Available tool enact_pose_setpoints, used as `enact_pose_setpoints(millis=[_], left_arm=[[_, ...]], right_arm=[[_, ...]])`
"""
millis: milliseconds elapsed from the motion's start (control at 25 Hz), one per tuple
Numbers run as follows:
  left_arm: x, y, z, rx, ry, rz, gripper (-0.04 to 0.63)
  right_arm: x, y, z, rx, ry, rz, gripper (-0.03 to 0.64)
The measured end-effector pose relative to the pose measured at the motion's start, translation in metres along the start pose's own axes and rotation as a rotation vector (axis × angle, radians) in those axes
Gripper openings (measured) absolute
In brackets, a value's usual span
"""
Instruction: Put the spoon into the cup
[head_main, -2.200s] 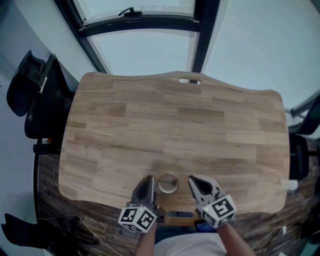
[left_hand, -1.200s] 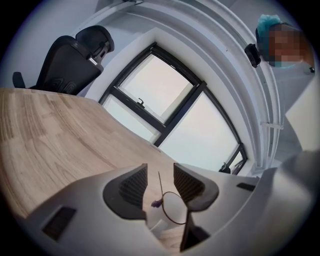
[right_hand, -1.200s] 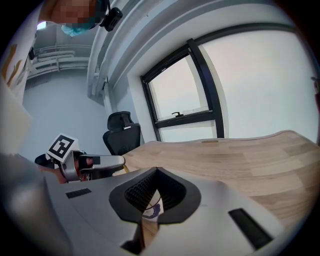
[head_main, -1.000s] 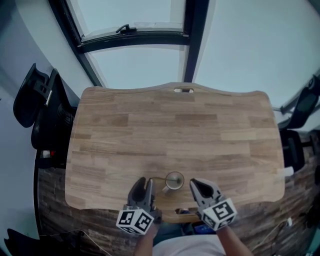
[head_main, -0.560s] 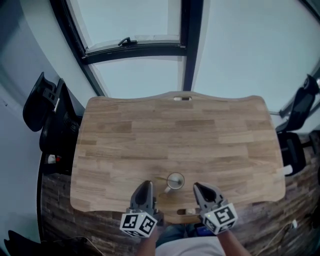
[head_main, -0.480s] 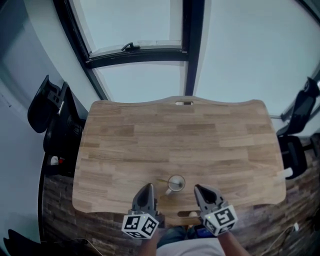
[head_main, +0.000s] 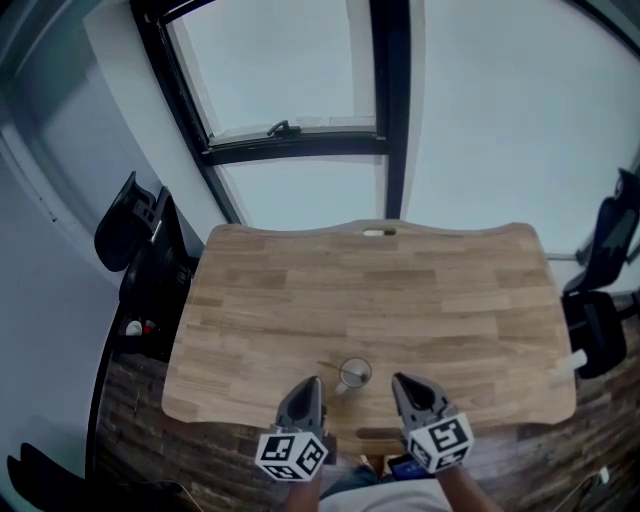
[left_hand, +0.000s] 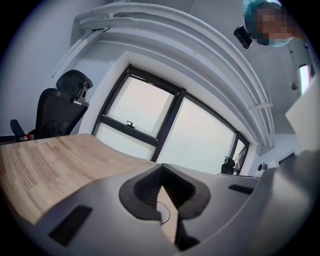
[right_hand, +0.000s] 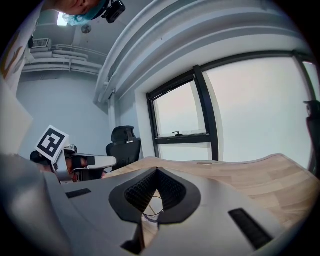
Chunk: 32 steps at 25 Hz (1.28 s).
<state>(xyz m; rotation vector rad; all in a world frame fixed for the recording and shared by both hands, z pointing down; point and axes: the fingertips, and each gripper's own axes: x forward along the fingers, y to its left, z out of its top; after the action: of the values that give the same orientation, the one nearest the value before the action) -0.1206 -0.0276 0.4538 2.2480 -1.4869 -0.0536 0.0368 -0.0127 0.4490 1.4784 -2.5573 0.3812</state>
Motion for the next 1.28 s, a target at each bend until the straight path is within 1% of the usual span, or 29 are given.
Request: enact_pose_setpoints(millis=[160, 280, 400, 520, 720, 920, 1080, 1160, 1280], left_arm=[[-0.004, -0.015, 0.002, 0.039, -0.009, 0.003, 0.002], [-0.007, -0.022, 0.004, 0.054, -0.02, 0.009, 0.001], [-0.008, -0.027, 0.004, 0.055, -0.028, 0.014, 0.002], [-0.008, -0.033, 0.004, 0.051, -0.029, 0.016, 0.001], [-0.006, -0.041, -0.001, 0.049, -0.023, 0.013, 0.0], [-0.004, -0.04, -0.005, 0.066, -0.017, 0.028, 0.002], [0.001, -0.036, -0.007, 0.072, -0.004, 0.025, 0.001], [0.003, -0.034, -0.008, 0.068, 0.001, 0.025, 0.001], [0.004, -0.031, -0.008, 0.058, 0.004, 0.027, 0.002]], right_arm=[[-0.008, -0.003, 0.003, -0.015, -0.009, 0.005, -0.003], [-0.014, -0.004, 0.003, -0.027, 0.002, 0.014, -0.003], [-0.022, -0.003, 0.005, -0.059, 0.049, 0.011, -0.003], [-0.027, -0.004, 0.009, -0.073, 0.034, 0.013, -0.003], [-0.034, -0.011, 0.001, -0.052, 0.045, 0.007, -0.003], [-0.037, -0.016, 0.0, -0.053, 0.037, -0.005, -0.003], [-0.036, -0.02, -0.001, -0.06, 0.038, -0.018, -0.003], [-0.035, -0.022, -0.003, -0.06, 0.048, -0.023, -0.003], [-0.033, -0.022, 0.0, -0.056, 0.033, -0.029, -0.003]])
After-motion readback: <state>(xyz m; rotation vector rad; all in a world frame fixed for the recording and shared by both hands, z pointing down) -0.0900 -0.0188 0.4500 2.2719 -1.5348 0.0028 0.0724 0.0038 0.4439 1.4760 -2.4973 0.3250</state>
